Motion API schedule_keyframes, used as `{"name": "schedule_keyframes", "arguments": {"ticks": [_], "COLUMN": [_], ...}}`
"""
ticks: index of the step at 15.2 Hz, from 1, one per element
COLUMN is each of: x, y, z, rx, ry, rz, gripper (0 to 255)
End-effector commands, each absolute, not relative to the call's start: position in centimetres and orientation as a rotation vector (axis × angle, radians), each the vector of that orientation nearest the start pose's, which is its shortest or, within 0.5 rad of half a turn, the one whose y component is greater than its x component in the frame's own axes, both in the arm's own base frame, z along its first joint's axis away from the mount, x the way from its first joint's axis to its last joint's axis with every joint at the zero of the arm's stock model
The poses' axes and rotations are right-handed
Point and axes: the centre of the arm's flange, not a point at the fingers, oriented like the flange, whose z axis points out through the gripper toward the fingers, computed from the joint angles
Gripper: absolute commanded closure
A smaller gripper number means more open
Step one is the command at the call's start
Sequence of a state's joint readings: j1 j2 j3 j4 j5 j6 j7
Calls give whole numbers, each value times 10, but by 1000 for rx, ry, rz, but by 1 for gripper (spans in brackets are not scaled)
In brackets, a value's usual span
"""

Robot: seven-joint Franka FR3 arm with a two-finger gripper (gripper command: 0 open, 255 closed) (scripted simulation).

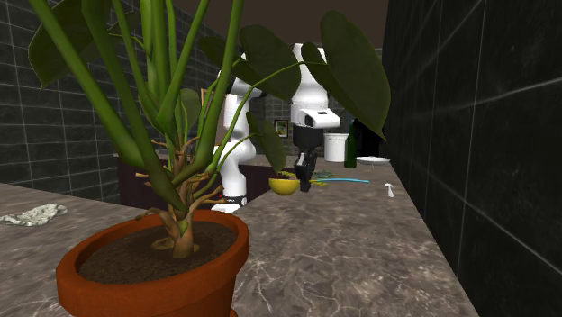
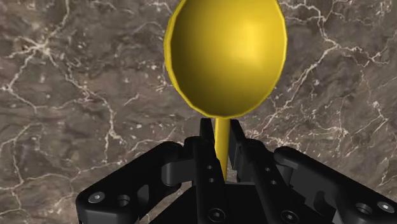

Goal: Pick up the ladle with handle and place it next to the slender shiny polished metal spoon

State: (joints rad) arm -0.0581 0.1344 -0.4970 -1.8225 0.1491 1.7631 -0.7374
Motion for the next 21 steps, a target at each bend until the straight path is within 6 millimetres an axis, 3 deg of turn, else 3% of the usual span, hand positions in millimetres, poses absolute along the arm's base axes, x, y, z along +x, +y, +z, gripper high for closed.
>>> {"name": "schedule_keyframes", "arguments": {"ticks": [1,21], "x": [502,492], "y": [-258,6], "z": [456,457], "rx": [-2962,-2962], "ry": [-205,-205], "rz": [138,138], "gripper": [255,255]}}
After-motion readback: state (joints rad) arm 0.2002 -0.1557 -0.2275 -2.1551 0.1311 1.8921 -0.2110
